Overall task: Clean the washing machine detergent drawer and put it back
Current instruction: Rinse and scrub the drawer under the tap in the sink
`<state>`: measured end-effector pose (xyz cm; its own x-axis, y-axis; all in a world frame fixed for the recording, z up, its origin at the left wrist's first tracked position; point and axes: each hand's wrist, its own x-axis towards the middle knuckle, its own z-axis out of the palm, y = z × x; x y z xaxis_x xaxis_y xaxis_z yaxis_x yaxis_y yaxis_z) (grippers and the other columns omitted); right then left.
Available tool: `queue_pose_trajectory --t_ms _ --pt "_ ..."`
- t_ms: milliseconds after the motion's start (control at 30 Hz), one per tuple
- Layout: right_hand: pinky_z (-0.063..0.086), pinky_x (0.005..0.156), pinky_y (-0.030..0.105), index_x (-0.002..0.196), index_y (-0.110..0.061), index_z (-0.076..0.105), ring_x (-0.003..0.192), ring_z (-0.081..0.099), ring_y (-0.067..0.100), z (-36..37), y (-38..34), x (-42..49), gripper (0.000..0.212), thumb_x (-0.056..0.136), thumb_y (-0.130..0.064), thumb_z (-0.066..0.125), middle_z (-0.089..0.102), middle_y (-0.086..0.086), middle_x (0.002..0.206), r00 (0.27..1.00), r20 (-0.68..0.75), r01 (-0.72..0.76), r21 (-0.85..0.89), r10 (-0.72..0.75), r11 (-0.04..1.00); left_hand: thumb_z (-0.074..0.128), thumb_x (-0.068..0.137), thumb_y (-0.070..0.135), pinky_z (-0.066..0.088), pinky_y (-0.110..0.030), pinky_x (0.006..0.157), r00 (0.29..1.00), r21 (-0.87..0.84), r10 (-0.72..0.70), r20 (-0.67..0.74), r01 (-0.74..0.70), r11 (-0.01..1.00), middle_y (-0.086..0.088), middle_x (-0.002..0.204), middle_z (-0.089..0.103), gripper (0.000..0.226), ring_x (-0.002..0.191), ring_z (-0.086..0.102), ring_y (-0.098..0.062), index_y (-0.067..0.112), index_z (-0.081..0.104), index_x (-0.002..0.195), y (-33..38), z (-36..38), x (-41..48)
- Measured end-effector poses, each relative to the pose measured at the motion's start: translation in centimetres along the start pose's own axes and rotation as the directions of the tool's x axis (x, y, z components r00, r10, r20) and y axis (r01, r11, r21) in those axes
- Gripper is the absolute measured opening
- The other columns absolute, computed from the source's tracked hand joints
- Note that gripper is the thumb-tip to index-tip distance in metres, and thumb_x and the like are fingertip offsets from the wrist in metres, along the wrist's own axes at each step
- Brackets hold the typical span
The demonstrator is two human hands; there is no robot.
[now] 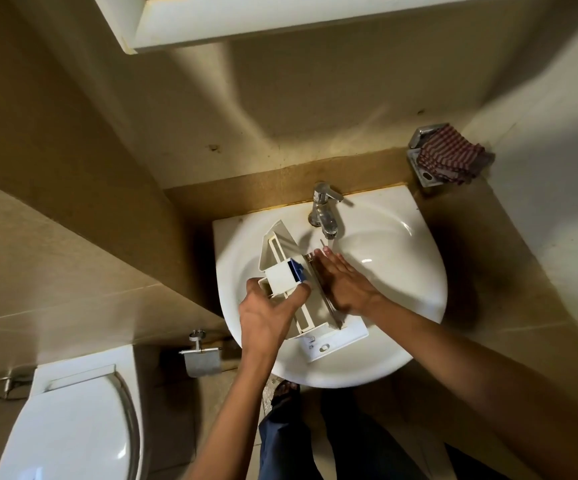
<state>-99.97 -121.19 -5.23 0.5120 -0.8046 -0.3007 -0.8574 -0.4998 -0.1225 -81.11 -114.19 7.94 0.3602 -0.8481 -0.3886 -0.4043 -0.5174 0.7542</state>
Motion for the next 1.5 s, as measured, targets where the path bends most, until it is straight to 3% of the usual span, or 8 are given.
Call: queue_pose_trajectory --t_ms 167,367,733,933,1033,1233,1400,1500 --pt "-0.013 0.116 0.034 0.153 -0.014 -0.004 0.144 -0.023 0.025 0.7 -0.2 -1.4 0.080 0.092 -0.042 0.040 -0.008 0.003 0.161 1.000 0.012 -0.015 -0.077 0.016 0.997 0.078 0.068 0.051 0.036 -0.006 0.045 1.000 0.011 0.026 0.005 -0.026 1.000 0.004 0.072 0.065 0.059 0.063 0.055 0.000 0.009 0.047 0.095 -0.2 0.3 0.0" --pt "-0.006 0.119 0.031 0.152 -0.013 -0.008 0.148 -0.010 0.019 -1.7 -0.8 2.2 0.076 0.095 -0.022 0.042 -0.012 0.003 0.161 0.984 -0.048 -0.164 0.097 0.169 0.982 0.079 0.069 0.044 0.040 -0.011 0.048 0.996 0.036 0.092 0.014 -0.093 0.995 0.009 0.078 0.064 0.056 0.066 0.061 -0.003 0.013 0.044 0.099 -0.1 1.0 -0.7" --pt "-0.003 0.118 0.022 0.154 -0.019 0.003 0.145 -0.020 0.017 1.6 2.1 -2.7 0.066 0.097 -0.028 0.037 -0.012 -0.005 0.158 0.985 -0.041 0.169 0.053 -0.167 0.984 0.081 0.068 0.042 0.039 -0.007 0.044 0.992 -0.145 -0.027 -0.125 0.008 0.989 0.012 0.070 0.062 0.054 0.054 0.058 0.006 0.011 0.045 0.094 -0.7 2.6 -2.6" --pt "-0.011 0.116 0.023 0.154 -0.018 0.002 0.145 -0.014 0.014 -0.3 2.6 0.2 0.064 0.099 -0.026 0.034 -0.008 -0.005 0.159 0.991 -0.103 0.091 0.003 -0.090 0.996 0.081 0.068 0.041 0.043 -0.010 0.048 0.994 -0.147 -0.005 -0.113 -0.012 0.989 0.011 0.075 0.064 0.054 0.058 0.061 0.001 0.014 0.039 0.090 -0.8 4.1 -3.4" --pt "0.005 0.120 0.031 0.153 -0.013 -0.005 0.148 -0.009 0.016 -1.6 1.9 3.4 0.066 0.100 -0.024 0.032 -0.011 0.000 0.160 0.991 -0.131 0.023 -0.030 -0.026 0.999 0.081 0.067 0.043 0.049 -0.021 0.054 0.990 -0.146 0.012 -0.140 -0.033 0.989 0.012 0.075 0.063 0.055 0.063 0.063 -0.006 0.017 0.039 0.091 -0.7 4.7 -3.9" --pt "0.000 0.117 0.028 0.153 -0.012 0.000 0.145 -0.014 0.016 -2.0 2.8 3.1 0.060 0.100 -0.031 0.022 -0.008 0.000 0.159 0.975 -0.129 0.171 -0.070 -0.179 0.983 0.081 0.067 0.047 0.043 -0.021 0.052 0.966 -0.257 -0.136 -0.221 0.077 0.963 0.006 0.072 0.065 0.058 0.063 0.062 -0.011 0.015 0.042 0.095 -0.2 5.0 -4.1" --pt "0.020 0.118 0.030 0.152 -0.013 0.013 0.146 0.019 0.022 -0.9 5.0 -0.1 0.062 0.096 -0.018 0.040 0.005 0.002 0.159 0.950 -0.147 0.271 -0.053 -0.276 0.961 0.081 0.061 0.051 0.043 -0.019 0.057 0.949 -0.386 -0.252 -0.190 0.164 0.908 0.006 0.081 0.066 0.064 0.072 0.062 -0.004 0.018 0.044 0.100 -0.3 5.3 -4.3" --pt "0.051 0.071 0.028 0.152 -0.022 0.023 0.112 0.061 0.020 -1.7 5.8 -0.5 0.064 0.094 -0.011 0.048 0.014 0.002 0.160 0.977 -0.154 0.150 -0.012 -0.150 0.989 0.074 0.049 0.059 0.043 -0.023 0.056 0.934 -0.464 -0.331 -0.136 0.235 0.854 0.007 0.079 0.064 0.072 0.070 0.061 -0.006 0.018 0.044 0.099 -0.2 5.9 -4.8"
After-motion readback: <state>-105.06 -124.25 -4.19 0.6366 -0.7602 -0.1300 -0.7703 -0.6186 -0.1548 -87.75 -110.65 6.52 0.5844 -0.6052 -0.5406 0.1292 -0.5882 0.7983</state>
